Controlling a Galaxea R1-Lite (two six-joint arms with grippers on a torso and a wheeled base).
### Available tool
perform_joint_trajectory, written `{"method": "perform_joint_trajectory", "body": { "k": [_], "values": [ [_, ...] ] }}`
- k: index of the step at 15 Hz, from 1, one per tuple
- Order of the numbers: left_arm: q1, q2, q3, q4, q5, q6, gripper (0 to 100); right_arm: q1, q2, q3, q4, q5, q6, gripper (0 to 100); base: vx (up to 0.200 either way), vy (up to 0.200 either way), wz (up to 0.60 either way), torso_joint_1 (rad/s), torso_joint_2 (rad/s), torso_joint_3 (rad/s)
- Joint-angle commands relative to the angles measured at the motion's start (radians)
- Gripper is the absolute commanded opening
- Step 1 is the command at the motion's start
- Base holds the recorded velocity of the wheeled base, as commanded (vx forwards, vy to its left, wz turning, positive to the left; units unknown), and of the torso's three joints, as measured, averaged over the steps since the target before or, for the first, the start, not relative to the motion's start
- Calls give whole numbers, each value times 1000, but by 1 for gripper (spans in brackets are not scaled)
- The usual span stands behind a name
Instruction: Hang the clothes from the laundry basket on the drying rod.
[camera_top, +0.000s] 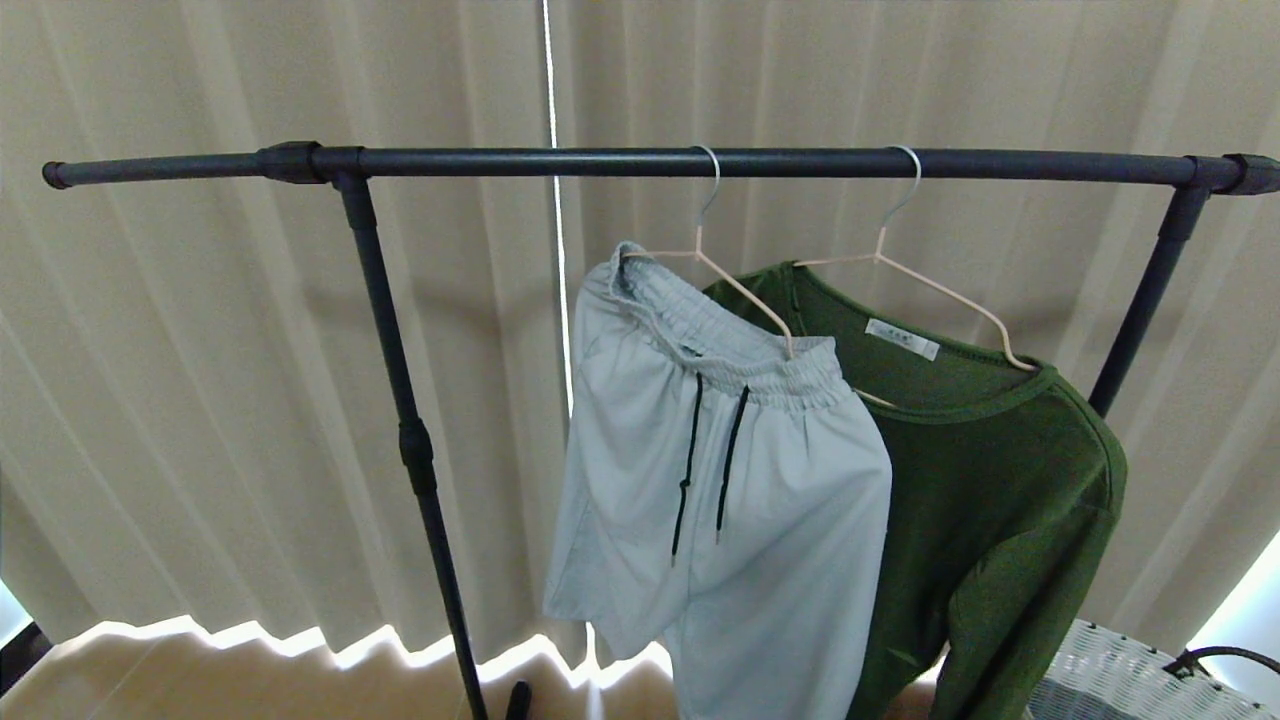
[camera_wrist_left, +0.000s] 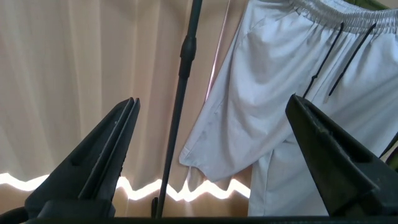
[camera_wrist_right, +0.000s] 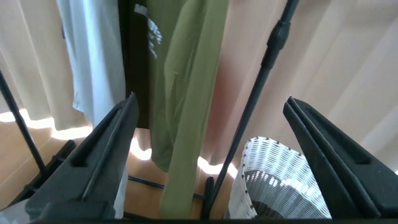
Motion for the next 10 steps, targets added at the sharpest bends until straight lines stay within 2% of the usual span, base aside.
{"method": "perform_joint_trajectory", "body": {
  "k": [1,8,10],
  "values": [
    [0,-1,0,0,0,0,100,0,-2,0,0,-22,0,100,0,0,0,0,0,0],
    [0,-1,0,0,0,0,100,0,-2,2,0,-94,0,100,0,0,0,0,0,0],
    [0,-1,0,0,0,0,100,0,-2,3,-4,-94,1,100,0,0,0,0,0,0]
  ]
}}
